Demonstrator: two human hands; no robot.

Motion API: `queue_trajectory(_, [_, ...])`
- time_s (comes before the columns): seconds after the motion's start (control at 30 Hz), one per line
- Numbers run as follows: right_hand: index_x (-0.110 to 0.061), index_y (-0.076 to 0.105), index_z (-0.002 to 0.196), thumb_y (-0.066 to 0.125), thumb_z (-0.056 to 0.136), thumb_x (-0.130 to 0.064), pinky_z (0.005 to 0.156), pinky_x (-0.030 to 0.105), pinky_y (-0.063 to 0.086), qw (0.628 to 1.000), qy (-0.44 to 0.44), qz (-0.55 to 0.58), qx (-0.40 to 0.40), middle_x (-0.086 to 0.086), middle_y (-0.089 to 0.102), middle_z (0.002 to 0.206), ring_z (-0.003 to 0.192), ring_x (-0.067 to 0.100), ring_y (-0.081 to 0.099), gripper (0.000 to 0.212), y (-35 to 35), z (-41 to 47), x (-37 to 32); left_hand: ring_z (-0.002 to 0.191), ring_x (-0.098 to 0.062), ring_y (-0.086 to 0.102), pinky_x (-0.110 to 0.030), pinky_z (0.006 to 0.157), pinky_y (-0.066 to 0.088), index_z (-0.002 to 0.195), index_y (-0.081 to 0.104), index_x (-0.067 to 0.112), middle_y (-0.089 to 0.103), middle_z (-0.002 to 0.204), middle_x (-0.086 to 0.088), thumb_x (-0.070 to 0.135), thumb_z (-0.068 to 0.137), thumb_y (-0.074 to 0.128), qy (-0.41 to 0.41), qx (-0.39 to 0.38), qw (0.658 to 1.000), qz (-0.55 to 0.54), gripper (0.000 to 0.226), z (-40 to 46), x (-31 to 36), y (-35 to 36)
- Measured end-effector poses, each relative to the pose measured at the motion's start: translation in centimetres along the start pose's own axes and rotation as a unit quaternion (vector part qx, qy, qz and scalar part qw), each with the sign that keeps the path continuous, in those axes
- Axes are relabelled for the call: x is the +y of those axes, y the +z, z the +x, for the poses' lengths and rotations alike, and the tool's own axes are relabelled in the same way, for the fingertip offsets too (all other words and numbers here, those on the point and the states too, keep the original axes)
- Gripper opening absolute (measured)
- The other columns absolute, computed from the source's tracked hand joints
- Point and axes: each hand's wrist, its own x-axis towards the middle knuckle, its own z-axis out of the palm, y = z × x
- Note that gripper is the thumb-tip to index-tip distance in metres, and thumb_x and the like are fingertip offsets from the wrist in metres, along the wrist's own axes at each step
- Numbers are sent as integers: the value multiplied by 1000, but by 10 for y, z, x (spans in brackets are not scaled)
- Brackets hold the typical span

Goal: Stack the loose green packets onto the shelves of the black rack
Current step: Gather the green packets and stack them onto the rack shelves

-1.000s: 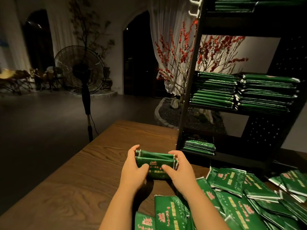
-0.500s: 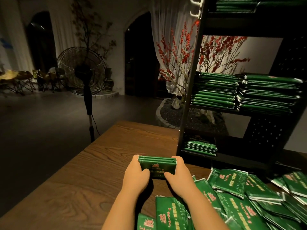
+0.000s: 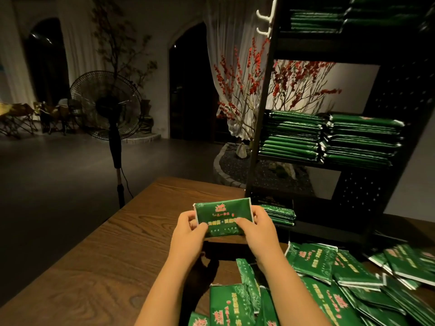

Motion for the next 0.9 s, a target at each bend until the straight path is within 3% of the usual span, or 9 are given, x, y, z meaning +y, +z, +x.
queue_trajectory(0.07, [-19,61,103,59,94,-15,67,27,46,1000,20,15,-8,1,66,101,86,14,61,10,-10,3,-12,96,-17,65,-39,85,54,108,59,23,68,105,0,27,79,61,-37,-13,998,-45,29,2,11,1])
queue_trajectory(0.2, [-18,56,103,55,97,-25,67,30,44,997,46,-23,-58,4,62,104,94,21,60,10,-32,8,-22,84,-25,54,-34,67,38,96,63,15,64,98,-9,16,91,55,-63,-47,990,-117,10,3,27,10])
queue_trajectory(0.37, [-20,39,93,38,96,-25,46,22,30,990,114,-44,-66,7,43,91,60,15,39,6,-64,17,-11,85,-16,56,-35,70,43,111,50,16,58,104,-4,30,101,38,28,-133,981,139,21,-3,33,34])
queue_trajectory(0.47, [-19,41,93,36,95,-23,47,22,29,990,131,-44,-39,7,41,88,59,16,36,7,-87,21,-4,79,-12,51,-30,64,41,113,49,12,53,99,-1,30,102,34,37,-179,969,165,25,-3,37,56])
queue_trajectory(0.53, [-17,44,94,39,95,-22,48,23,30,989,148,-11,-6,7,41,89,61,17,36,8,-101,27,0,74,-13,53,-28,60,41,112,52,10,55,95,-1,34,102,41,12,-173,980,103,28,0,44,72])
queue_trajectory(0.6, [-16,46,94,43,96,-21,48,24,29,986,159,42,29,9,39,91,59,16,36,7,-116,35,4,58,-14,51,-24,52,39,105,57,9,59,84,-5,36,101,50,-91,-169,980,-44,28,-2,55,90])
queue_trajectory(0.7, [-11,50,103,46,98,-21,48,27,35,984,153,63,65,12,42,91,59,17,41,12,-130,51,9,47,-10,43,-20,43,31,106,61,10,59,74,-3,29,97,59,-207,-186,924,-263,21,-6,62,110])
queue_trajectory(0.8, [-10,49,114,48,100,-23,47,27,40,984,151,47,83,9,47,89,64,20,47,20,-135,67,11,49,-10,45,-19,43,32,104,60,7,62,78,-3,21,96,60,-218,-163,912,-306,16,-1,63,124])
queue_trajectory(0.9, [-9,47,103,48,99,-26,47,26,32,987,137,-24,86,7,42,78,62,20,43,17,-132,79,10,52,-11,49,-18,42,37,108,63,4,64,82,-4,18,96,60,-249,-134,903,-324,19,9,62,132])
